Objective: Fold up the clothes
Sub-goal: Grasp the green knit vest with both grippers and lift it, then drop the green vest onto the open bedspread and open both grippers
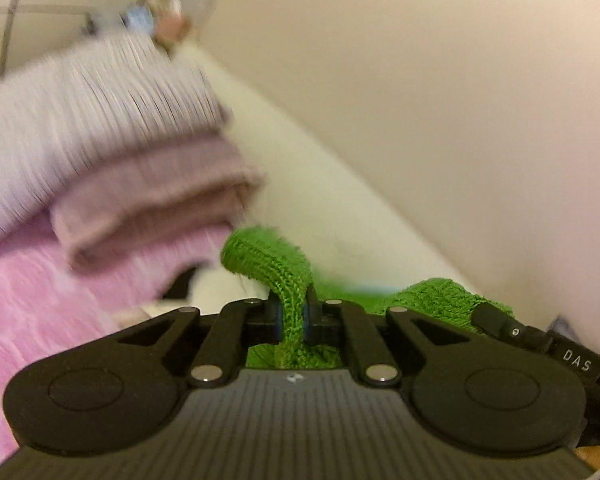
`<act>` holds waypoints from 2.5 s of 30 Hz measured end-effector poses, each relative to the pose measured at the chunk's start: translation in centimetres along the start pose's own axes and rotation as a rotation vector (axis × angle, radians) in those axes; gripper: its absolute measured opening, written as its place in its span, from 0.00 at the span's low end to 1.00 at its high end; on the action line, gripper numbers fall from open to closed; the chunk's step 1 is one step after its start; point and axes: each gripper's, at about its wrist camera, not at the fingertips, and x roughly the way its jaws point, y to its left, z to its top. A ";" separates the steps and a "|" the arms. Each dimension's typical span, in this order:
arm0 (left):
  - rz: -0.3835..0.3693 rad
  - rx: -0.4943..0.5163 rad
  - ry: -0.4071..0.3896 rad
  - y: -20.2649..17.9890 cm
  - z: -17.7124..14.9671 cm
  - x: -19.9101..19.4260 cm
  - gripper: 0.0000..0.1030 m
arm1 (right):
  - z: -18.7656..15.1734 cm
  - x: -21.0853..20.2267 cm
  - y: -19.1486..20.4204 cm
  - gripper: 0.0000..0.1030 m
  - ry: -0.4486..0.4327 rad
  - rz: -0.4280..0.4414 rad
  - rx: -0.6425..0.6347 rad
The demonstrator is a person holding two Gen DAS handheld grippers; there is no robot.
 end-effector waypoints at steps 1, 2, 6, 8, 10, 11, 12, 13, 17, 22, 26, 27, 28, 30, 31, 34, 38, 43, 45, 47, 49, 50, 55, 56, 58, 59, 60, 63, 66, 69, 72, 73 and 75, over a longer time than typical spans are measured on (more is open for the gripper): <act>0.010 -0.010 -0.043 0.4 0.4 -2.2 0.06 | 0.5 -0.4 1.3 0.11 -0.018 0.033 -0.019; 0.024 -0.017 -0.087 1.0 0.8 -4.7 0.06 | 1.0 -0.8 2.6 0.11 -0.036 0.067 -0.037; 0.109 -0.045 -0.268 3.9 1.8 -15.6 0.06 | 0.8 -2.2 8.8 0.11 -0.038 0.219 -0.086; 0.173 -0.047 -0.349 5.3 1.8 -21.5 0.06 | -0.1 -2.9 12.3 0.11 -0.011 0.301 -0.101; 0.241 -0.048 -0.413 6.5 1.4 -27.1 0.06 | -0.9 -3.5 15.8 0.11 0.015 0.383 -0.115; 0.279 -0.048 -0.437 7.2 0.9 -29.7 0.06 | -1.4 -3.8 17.5 0.11 0.028 0.425 -0.123; 0.326 -0.048 -0.454 7.8 0.2 -32.5 0.06 | -2.0 -4.1 19.3 0.11 0.055 0.464 -0.134; 0.375 -0.057 -0.457 8.5 -0.4 -34.9 0.06 | -3.2 -4.3 21.3 0.11 0.113 0.499 -0.156; 0.624 -0.164 -0.344 12.7 -4.7 -42.4 0.22 | -9.6 -4.1 28.9 0.17 0.425 0.556 -0.312; 0.893 -0.329 -0.097 18.4 -13.2 -47.4 0.30 | -19.6 -5.7 34.4 0.42 0.615 0.479 -0.523; 0.958 -0.453 0.054 19.6 -20.9 -49.6 0.30 | -24.9 -7.1 34.3 0.44 0.759 0.454 -0.639; 0.962 -0.482 0.076 19.5 -22.6 -50.1 0.30 | -25.8 -7.6 34.2 0.44 0.780 0.441 -0.677; 0.961 -0.509 0.086 19.2 -24.2 -50.7 0.30 | -26.7 -8.2 34.0 0.44 0.800 0.427 -0.715; 0.960 -0.556 0.099 18.1 -27.1 -51.7 0.30 | -28.4 -9.1 33.5 0.44 0.838 0.401 -0.782; 0.960 -0.574 0.102 17.3 -28.3 -52.0 0.30 | -28.8 -9.3 33.1 0.44 0.846 0.393 -0.789; 0.962 -0.610 0.106 15.3 -31.1 -52.2 0.30 | -29.8 -10.8 31.2 0.44 0.868 0.394 -0.801; 0.958 -0.613 0.122 12.1 -33.2 -50.6 0.32 | -30.3 -12.9 28.9 0.45 0.874 0.379 -0.857; 0.951 -0.606 0.156 7.7 -35.5 -48.1 0.33 | -31.4 -14.5 25.3 0.45 0.908 0.348 -0.888; 0.951 -0.616 0.158 6.7 -36.6 -48.0 0.33 | -31.9 -15.2 23.9 0.45 0.921 0.336 -0.900; 0.959 -0.627 0.161 6.0 -37.5 -48.2 0.33 | -32.1 -15.8 23.1 0.45 0.924 0.341 -0.911; 0.980 -0.638 0.162 5.5 -38.1 -48.6 0.33 | -32.2 -16.3 22.8 0.45 0.926 0.351 -0.920; 0.990 -0.641 0.160 5.4 -38.3 -48.8 0.33 | -32.3 -16.5 22.7 0.45 0.927 0.357 -0.924; 1.058 -0.637 0.132 5.1 -38.5 -50.5 0.34 | -33.1 -17.1 23.3 0.45 0.920 0.389 -0.964; 1.060 -0.640 0.127 5.1 -38.6 -50.8 0.34 | -33.3 -17.1 23.7 0.45 0.918 0.394 -0.969; 1.065 -0.641 0.121 5.5 -38.6 -51.3 0.35 | -33.6 -17.2 24.3 0.45 0.914 0.404 -0.977; 1.064 -0.639 0.122 5.8 -38.5 -51.5 0.35 | -33.7 -17.2 24.7 0.45 0.912 0.407 -0.978; 1.063 -0.637 0.123 6.1 -38.4 -51.7 0.35 | -33.9 -17.2 25.0 0.45 0.909 0.409 -0.979; 1.050 -0.621 0.132 7.6 -38.0 -52.1 0.35 | -34.4 -17.0 26.0 0.45 0.903 0.400 -0.976; 1.027 -0.606 0.152 9.8 -37.3 -52.4 0.35 | -35.1 -16.4 26.9 0.45 0.905 0.369 -0.954; 0.994 -0.592 0.160 12.4 -36.6 -53.0 0.36 | -36.0 -15.5 28.1 0.45 0.916 0.330 -0.923; 0.951 -0.593 0.172 15.3 -36.1 -53.6 0.36 | -36.8 -14.3 29.4 0.45 0.919 0.281 -0.881; 0.935 -0.598 0.172 16.3 -35.9 -53.9 0.36 | -37.1 -13.8 29.9 0.45 0.918 0.263 -0.864; 0.906 -0.607 0.174 18.6 -35.6 -54.6 0.36 | -37.4 -12.8 30.5 0.45 0.909 0.224 -0.823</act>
